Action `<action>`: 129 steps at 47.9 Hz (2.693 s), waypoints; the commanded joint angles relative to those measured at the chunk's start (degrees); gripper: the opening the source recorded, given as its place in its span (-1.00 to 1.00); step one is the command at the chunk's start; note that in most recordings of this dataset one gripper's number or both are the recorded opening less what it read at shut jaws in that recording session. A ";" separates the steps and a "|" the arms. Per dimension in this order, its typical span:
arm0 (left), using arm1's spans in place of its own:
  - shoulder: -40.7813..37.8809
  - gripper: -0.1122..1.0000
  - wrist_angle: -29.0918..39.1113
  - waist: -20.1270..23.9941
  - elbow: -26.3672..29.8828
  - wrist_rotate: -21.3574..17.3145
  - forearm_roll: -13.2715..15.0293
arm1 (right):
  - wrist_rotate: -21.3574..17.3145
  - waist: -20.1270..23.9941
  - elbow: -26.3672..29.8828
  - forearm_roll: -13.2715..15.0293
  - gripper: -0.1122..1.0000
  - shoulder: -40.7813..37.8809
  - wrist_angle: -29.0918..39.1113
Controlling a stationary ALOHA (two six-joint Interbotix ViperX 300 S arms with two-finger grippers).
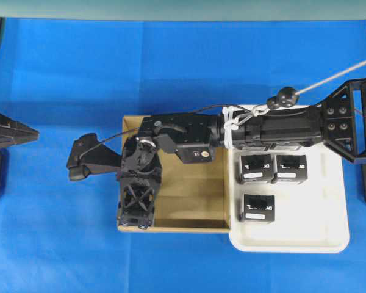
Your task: Pick the box from inside the cardboard box.
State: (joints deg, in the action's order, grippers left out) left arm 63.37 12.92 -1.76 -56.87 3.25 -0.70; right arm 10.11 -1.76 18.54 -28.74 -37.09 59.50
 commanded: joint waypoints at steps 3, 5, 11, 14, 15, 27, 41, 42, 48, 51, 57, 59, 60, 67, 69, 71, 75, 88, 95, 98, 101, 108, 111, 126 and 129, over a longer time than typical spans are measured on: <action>-0.70 -0.92 -1.14 0.18 1.41 -0.09 -0.18 | 0.00 0.26 0.18 0.97 0.99 -0.53 -0.44; -0.70 -0.92 -1.32 0.18 1.32 -0.09 -0.18 | 0.00 0.18 0.18 1.14 0.99 -0.53 -0.35; -0.70 -0.92 -1.41 0.18 1.41 -0.09 -0.18 | 0.00 -0.09 0.18 1.23 0.99 -0.53 0.00; -0.79 -0.92 -1.41 0.18 1.41 -0.09 -0.18 | 0.00 -0.35 0.09 1.58 0.99 -0.53 0.09; -0.79 -0.92 -1.49 0.26 1.41 -0.09 -0.18 | 0.00 -0.44 0.18 1.76 0.99 -0.44 0.09; -0.70 -0.92 -1.49 0.00 1.58 -0.09 -0.18 | 0.00 -1.67 0.18 3.78 0.99 -0.35 1.14; -0.62 -0.92 -1.49 -0.18 1.58 0.00 -0.18 | 0.26 -3.08 0.09 5.10 0.99 -0.26 1.76; -0.70 -0.92 -1.49 -0.18 1.58 0.00 -0.18 | 0.35 -3.25 0.18 5.01 0.99 -0.26 1.76; -0.70 -0.92 -1.41 -0.18 1.58 0.00 -0.18 | 0.35 -4.31 0.00 5.27 0.99 -0.18 1.76; -0.62 -0.92 -1.41 -0.18 1.58 0.00 -0.18 | 0.44 -4.92 0.00 5.36 0.99 -0.09 1.76; -0.62 -0.92 -1.41 -0.18 1.58 0.00 -0.18 | 0.79 -6.06 -0.09 6.24 0.99 0.00 1.76; -0.62 -0.92 -1.41 -0.18 1.58 0.00 -0.18 | 1.14 -6.33 -0.09 6.59 0.99 0.00 1.76; -0.62 -0.92 -1.49 -0.18 1.58 0.00 -0.18 | 1.32 -6.50 -0.09 6.68 0.99 0.00 1.76; -0.53 -0.92 -1.67 -0.18 1.67 0.00 -0.18 | 1.76 -7.56 -0.09 6.94 0.99 0.00 1.76; -0.44 -0.92 -2.20 -0.18 1.67 0.00 -0.18 | 1.76 -7.82 -0.09 6.94 0.99 0.09 1.67; -0.44 -0.92 -3.08 -0.18 1.67 0.00 -0.18 | 1.76 -8.17 0.00 6.94 0.99 0.09 1.58; -0.53 -0.92 -4.22 -0.18 1.67 -0.09 -0.18 | 1.85 -8.61 -0.09 6.94 0.99 0.09 1.49; -0.62 -0.92 -4.66 -0.18 1.58 -0.09 -0.18 | 2.46 -10.20 -0.09 6.94 0.99 0.18 1.58; -0.62 -0.92 -4.66 -0.26 1.58 -0.09 -0.18 | 2.81 -10.20 0.09 6.94 0.99 0.18 1.67; -0.70 -0.92 -4.66 -0.26 1.58 -0.09 -0.18 | 2.90 -10.20 0.18 6.94 0.99 0.18 1.76; -0.70 -0.92 -4.66 -0.26 1.58 -0.18 -0.18 | 2.90 -10.20 0.18 6.94 0.99 0.26 1.85; -0.62 -0.92 -4.57 -0.26 1.58 -0.44 -0.18 | 2.72 -9.84 0.62 6.94 0.99 1.14 2.02; -0.62 -0.92 -4.57 -0.26 1.58 -0.44 -0.18 | 2.55 -9.76 1.05 6.86 0.99 1.85 2.02; -0.44 -0.92 -4.48 -0.26 1.58 -0.53 -0.18 | 2.11 -8.61 4.75 6.94 0.99 5.10 6.50; -0.35 -0.92 -4.39 -0.26 1.58 -0.26 -0.18 | 1.93 -8.26 6.15 6.94 0.99 5.80 8.09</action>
State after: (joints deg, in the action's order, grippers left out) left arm 63.37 8.88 -2.02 -56.87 2.90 -0.70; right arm 12.22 -10.90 22.76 -21.62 -32.78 66.27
